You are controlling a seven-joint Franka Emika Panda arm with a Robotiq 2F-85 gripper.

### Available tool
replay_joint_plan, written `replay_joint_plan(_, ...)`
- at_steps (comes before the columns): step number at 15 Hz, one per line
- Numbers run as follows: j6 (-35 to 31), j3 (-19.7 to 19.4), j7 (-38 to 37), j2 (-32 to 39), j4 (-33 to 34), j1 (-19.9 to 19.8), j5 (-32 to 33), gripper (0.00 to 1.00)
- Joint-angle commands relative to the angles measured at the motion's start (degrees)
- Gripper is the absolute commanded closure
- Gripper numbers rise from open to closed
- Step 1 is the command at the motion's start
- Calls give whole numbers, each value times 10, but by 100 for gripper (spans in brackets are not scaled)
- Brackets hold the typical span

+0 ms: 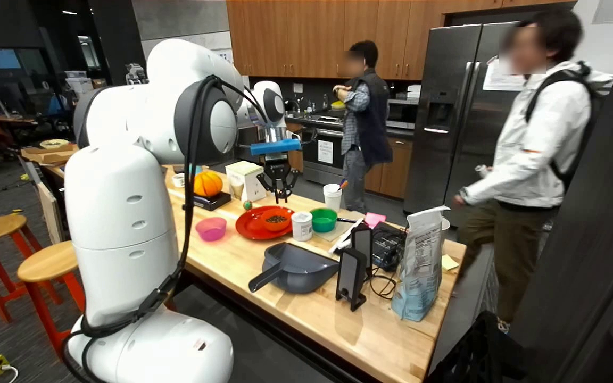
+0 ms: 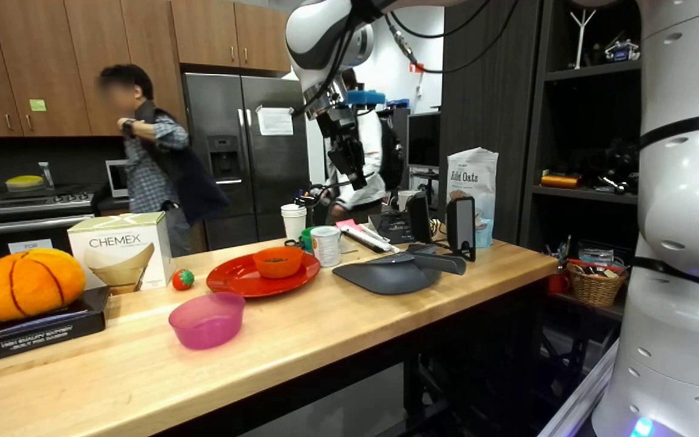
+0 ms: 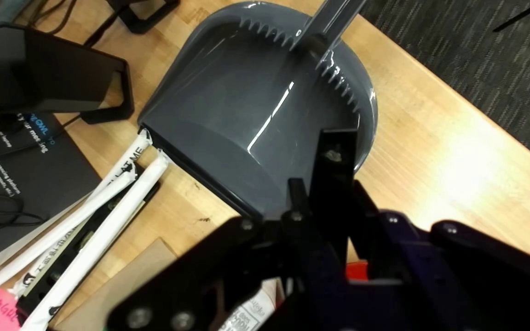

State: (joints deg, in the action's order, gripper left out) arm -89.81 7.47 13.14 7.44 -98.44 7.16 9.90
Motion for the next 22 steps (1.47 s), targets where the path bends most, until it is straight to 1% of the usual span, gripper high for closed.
replay_joint_plan(1,-3,2,-4,-16,-12,4,13,94)
replay_joint_plan(9,0,-1,-20,-2,18,-1,0,94)
replay_joint_plan(16,7,-6,-39,3,28,-1,9,94)
replay_joint_plan(17,1,-4,-28,0,19,0,0,76)
replay_joint_plan(22,1,-4,-34,0,19,0,0,76)
